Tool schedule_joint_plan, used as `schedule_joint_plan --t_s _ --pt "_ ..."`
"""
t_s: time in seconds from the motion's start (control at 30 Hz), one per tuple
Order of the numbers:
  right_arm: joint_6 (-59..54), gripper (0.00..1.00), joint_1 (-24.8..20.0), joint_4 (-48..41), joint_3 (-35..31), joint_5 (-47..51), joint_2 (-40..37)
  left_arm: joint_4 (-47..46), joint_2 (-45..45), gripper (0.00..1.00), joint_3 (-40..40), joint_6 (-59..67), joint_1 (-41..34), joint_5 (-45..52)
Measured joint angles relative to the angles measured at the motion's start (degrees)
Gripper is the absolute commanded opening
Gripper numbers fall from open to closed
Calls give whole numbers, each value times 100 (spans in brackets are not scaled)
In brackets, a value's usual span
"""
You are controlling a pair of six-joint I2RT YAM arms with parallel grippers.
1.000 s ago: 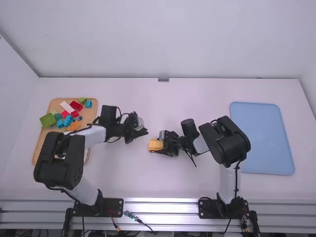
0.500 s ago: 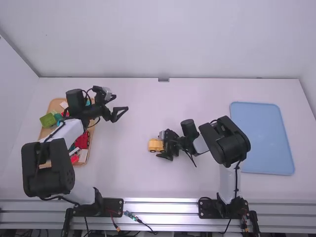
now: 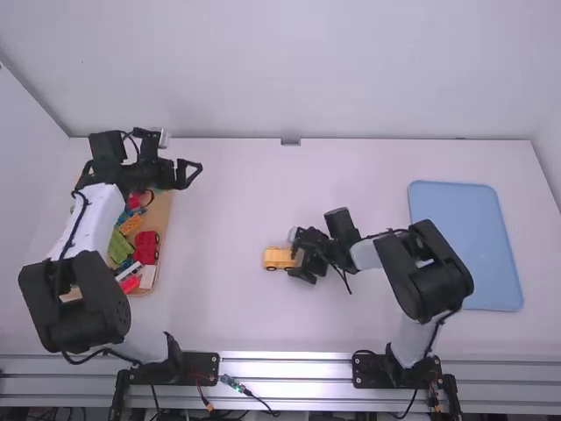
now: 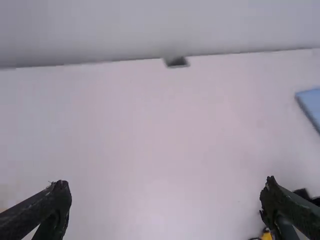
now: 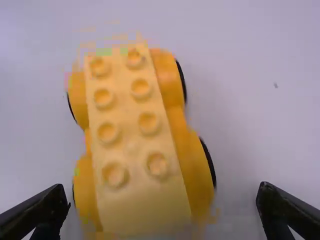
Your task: Assemble lego blocks to make yellow taxi
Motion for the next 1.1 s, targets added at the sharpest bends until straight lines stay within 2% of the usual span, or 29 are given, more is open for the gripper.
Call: schedule_joint_plan --t_s 0.13,0.27,0.53,0.7,0.77,0.93,1.07,1.1 --pt "-7 99 4 -577 -4 715 -542 -769 0 99 568 216 0 -931" --pt "-11 99 2 -841 -4 1095 -868 -1209 2 99 804 654 0 -1633" --pt "24 99 4 -673 -4 1357 -1436 -2033 330 99 1102 1823 72 -2651" --pt "83 99 4 -562 -4 1375 -1836 -2474 942 99 1357 2194 483 -2610" --pt "101 99 -4 -581 -4 1375 -2033 -2765 1329 99 1499 2457 881 -2492" --pt "96 99 -55 -553 -4 1377 -2291 -2855 1836 99 1749 2861 1502 -2400" --pt "37 99 -109 -542 -4 1375 -2470 -2780 2199 89 1873 3368 1799 -2398" --pt "31 99 -116 -542 -4 1377 -2483 -2767 2218 89 1871 3416 1803 -2398"
